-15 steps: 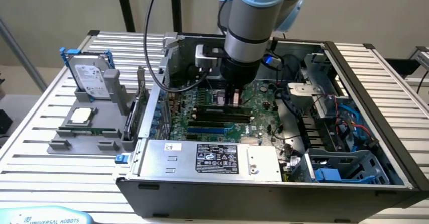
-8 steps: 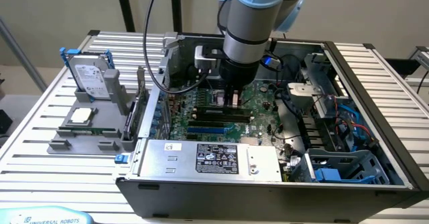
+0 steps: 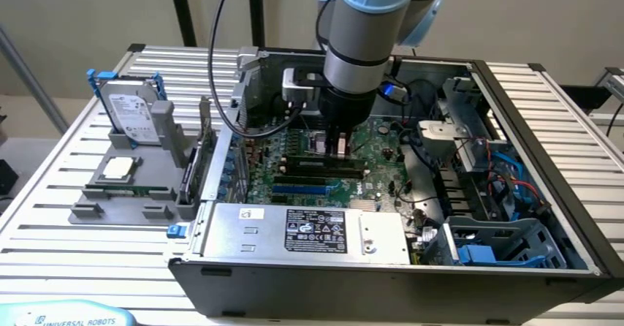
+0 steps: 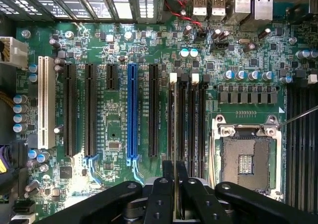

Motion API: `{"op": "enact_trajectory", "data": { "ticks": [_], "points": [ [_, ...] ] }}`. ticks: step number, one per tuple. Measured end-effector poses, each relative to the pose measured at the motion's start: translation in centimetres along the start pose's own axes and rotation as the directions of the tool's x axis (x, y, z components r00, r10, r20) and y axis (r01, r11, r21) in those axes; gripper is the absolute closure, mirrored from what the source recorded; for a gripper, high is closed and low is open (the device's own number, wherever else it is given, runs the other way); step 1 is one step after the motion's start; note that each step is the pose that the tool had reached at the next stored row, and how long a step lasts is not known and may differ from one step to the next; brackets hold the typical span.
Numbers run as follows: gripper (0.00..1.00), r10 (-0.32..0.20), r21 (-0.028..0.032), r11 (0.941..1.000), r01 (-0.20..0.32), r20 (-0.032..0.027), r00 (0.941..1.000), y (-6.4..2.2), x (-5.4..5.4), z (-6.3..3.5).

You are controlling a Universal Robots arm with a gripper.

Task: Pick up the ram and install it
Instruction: 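Insert the ram into the slot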

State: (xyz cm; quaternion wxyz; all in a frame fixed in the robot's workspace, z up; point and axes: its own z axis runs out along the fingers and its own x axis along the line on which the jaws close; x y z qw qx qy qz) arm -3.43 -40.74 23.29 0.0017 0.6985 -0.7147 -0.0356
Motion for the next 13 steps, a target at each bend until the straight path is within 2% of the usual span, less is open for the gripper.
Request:
{"op": "enact_trajectory", "data": {
  "ticks": [7, 13],
  "points": [
    [0.86, 0.000, 0.0000, 1.0000, 0.000, -0.0010, 1.0000, 0.14, 0.01, 0.25],
    [0.86, 0.001, 0.0003, 1.0000, -0.001, -0.0042, 1.0000, 0.14, 0.02, 0.32]
  ]
}}
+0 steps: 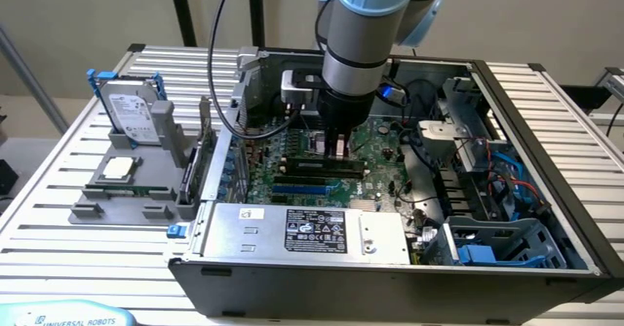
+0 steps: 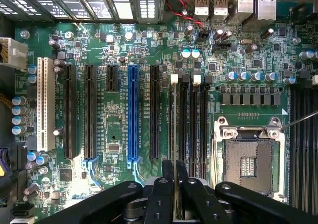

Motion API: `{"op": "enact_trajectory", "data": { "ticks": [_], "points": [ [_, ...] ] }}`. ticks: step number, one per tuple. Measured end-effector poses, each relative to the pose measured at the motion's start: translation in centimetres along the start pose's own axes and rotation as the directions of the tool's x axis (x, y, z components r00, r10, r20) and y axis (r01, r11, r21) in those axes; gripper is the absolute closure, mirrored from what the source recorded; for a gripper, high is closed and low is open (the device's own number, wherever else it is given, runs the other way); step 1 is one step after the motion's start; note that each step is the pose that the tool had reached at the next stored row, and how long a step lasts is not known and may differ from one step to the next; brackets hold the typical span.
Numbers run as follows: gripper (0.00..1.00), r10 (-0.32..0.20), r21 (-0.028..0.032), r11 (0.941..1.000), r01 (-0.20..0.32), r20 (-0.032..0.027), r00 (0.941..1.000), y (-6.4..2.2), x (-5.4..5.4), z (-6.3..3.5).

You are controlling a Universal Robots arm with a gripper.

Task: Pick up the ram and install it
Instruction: 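Insert the ram into the slot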

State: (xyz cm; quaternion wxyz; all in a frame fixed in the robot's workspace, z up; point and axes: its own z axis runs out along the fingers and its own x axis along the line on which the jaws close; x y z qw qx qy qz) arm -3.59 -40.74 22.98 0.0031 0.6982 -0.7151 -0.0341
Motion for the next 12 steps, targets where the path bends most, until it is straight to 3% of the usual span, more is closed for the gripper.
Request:
{"op": "enact_trajectory", "data": {
  "ticks": [7, 12],
  "points": [
    [0.86, 0.014, 0.0012, 0.9999, -0.014, 0.0008, 0.9999, 0.00, -0.01, 0.09],
    [0.86, 0.014, 0.0083, 0.9999, -0.014, 0.0008, 0.9999, -0.01, 0.00, 0.20]
  ]
}}
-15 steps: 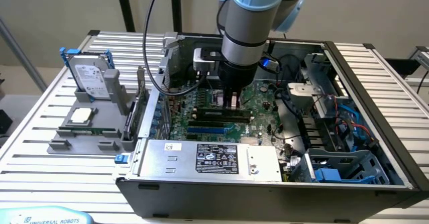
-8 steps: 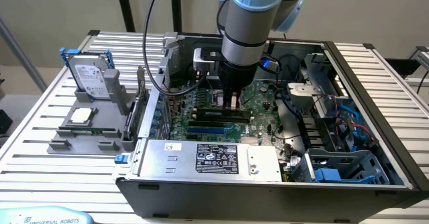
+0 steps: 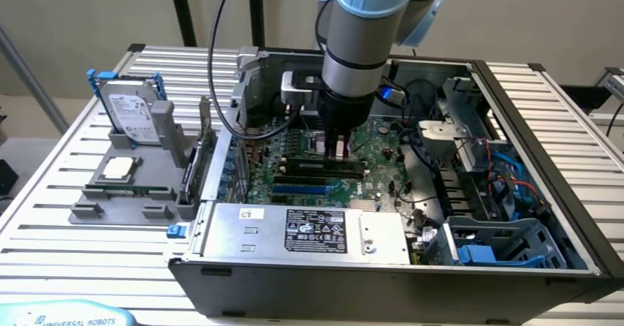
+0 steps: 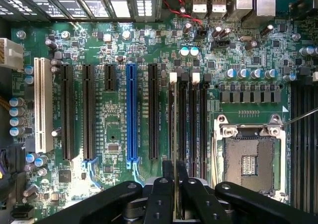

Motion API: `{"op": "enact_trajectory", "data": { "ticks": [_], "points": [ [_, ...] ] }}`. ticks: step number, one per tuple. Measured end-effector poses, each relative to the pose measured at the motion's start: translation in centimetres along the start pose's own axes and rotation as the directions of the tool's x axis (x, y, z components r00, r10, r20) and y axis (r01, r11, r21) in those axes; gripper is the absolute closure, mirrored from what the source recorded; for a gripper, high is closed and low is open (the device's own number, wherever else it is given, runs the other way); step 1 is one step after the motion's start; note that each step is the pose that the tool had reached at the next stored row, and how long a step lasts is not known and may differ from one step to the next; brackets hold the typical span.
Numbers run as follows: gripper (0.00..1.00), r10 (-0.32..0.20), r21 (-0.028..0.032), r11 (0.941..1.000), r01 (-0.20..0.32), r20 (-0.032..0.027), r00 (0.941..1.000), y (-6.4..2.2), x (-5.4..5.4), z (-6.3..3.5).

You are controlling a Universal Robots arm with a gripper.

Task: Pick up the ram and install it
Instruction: 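Insert the ram into the slot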

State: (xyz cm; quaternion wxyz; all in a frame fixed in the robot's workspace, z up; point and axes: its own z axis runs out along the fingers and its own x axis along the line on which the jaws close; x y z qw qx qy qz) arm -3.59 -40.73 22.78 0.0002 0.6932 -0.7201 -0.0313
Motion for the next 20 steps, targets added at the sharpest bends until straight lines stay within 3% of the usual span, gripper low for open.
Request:
{"op": "enact_trajectory", "data": {
  "ticks": [20],
  "points": [
    [0.86, 0.000, 0.0050, 1.0000, 0.000, 0.0005, 1.0000, 0.20, -0.06, 0.35]
  ]
}}
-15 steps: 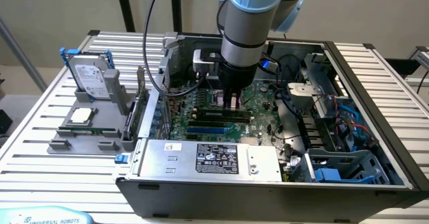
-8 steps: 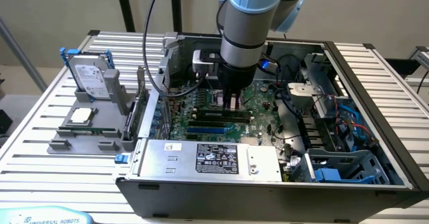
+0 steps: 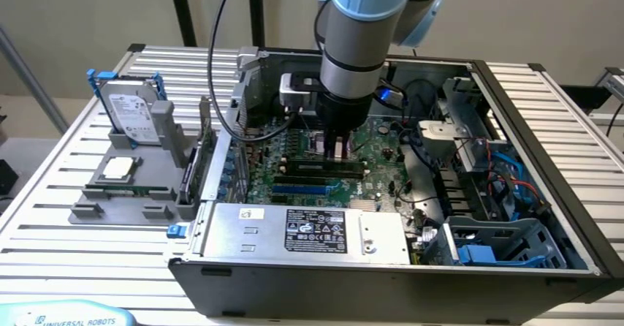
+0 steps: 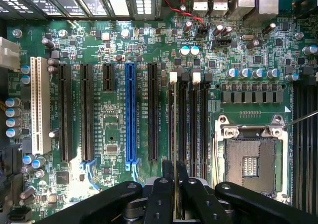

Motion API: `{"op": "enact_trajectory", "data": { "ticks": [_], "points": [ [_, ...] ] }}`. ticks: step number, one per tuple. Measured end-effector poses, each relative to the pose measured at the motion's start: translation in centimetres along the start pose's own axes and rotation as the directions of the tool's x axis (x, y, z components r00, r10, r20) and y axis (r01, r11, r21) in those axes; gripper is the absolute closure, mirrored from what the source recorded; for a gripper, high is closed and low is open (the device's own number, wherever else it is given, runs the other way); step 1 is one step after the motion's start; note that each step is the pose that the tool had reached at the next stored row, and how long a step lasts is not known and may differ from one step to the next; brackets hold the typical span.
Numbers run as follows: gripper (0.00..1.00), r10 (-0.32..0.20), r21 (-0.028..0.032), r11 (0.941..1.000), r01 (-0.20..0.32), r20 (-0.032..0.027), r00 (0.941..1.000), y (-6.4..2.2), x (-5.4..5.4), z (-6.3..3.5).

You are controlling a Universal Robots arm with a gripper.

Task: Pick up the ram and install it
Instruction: 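Insert the ram into the slot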

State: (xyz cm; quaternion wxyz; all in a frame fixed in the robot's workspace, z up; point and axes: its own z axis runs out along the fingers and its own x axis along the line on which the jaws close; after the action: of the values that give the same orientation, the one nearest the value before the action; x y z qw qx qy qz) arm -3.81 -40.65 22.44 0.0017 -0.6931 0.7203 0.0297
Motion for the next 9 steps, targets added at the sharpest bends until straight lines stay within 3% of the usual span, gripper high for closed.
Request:
{"op": "enact_trajectory", "data": {
  "ticks": [9],
  "points": [
    [0.86, 0.000, 0.0000, 1.0000, 0.000, -0.0001, 1.0000, 0.02, -0.08, 0.21]
  ]
}}
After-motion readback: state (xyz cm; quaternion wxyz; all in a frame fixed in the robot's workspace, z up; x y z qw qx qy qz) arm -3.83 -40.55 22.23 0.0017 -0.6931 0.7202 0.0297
